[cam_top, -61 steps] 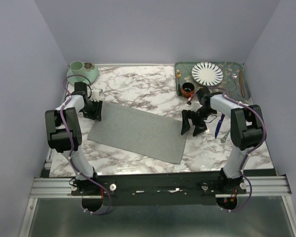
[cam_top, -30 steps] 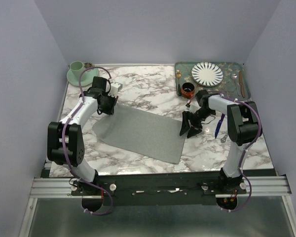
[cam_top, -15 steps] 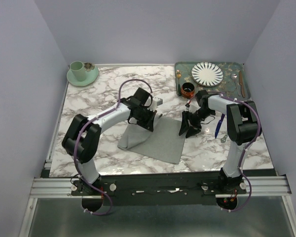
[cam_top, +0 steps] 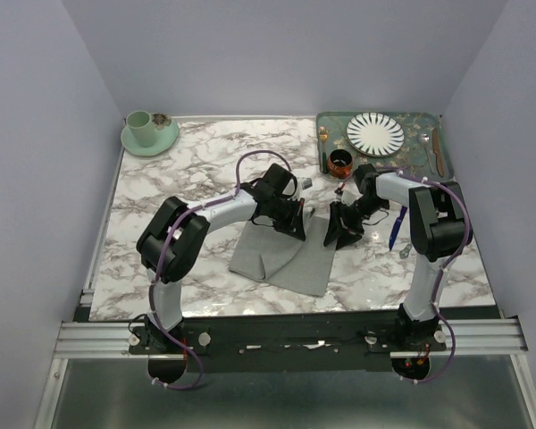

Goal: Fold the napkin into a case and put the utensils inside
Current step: Fold the rectangle-folded napkin at the center of the board, then move the square folded napkin to the center of the board, then smooth out the square-folded napkin at the center of the board.

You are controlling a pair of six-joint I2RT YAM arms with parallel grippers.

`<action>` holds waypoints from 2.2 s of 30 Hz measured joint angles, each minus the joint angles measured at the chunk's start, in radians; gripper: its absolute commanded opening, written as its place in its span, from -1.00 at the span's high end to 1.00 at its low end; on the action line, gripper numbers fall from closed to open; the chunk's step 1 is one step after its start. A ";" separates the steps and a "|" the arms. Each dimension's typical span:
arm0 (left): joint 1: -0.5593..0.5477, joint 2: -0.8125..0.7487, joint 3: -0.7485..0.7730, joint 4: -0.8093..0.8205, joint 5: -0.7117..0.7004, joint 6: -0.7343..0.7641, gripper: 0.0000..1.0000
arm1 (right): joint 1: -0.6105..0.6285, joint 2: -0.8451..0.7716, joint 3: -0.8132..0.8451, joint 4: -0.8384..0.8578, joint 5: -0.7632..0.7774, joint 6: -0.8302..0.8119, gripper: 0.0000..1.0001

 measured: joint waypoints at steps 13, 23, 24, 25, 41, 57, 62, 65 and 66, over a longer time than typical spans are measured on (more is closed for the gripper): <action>0.083 -0.079 -0.098 0.058 0.047 -0.003 -0.30 | 0.001 0.001 -0.027 0.027 -0.006 0.002 0.32; 0.223 -0.273 -0.180 -0.192 0.007 0.372 0.10 | 0.087 -0.040 -0.114 0.087 -0.058 0.016 0.09; 0.215 -0.259 -0.192 -0.225 -0.005 0.405 0.12 | 0.095 -0.047 -0.124 0.090 -0.066 0.018 -0.03; 0.209 -0.240 -0.200 -0.248 -0.018 0.431 0.14 | 0.104 -0.056 -0.139 0.093 -0.080 0.021 -0.08; 0.286 0.099 0.177 -0.427 -0.187 0.738 -0.16 | 0.081 -0.286 -0.086 -0.050 -0.061 -0.131 -0.43; 0.370 -0.041 0.103 -0.410 -0.019 0.879 -0.50 | 0.068 -0.057 0.179 0.037 0.011 -0.068 -0.13; 0.386 -0.041 0.060 -0.383 -0.016 0.826 -0.52 | 0.068 0.003 0.194 0.061 0.007 -0.018 -0.13; 0.398 -0.041 0.046 -0.365 -0.016 0.803 -0.52 | 0.068 0.035 0.204 0.074 0.007 0.002 -0.13; 0.401 -0.040 0.042 -0.360 -0.016 0.793 -0.52 | 0.068 0.039 0.205 0.075 0.008 0.005 -0.13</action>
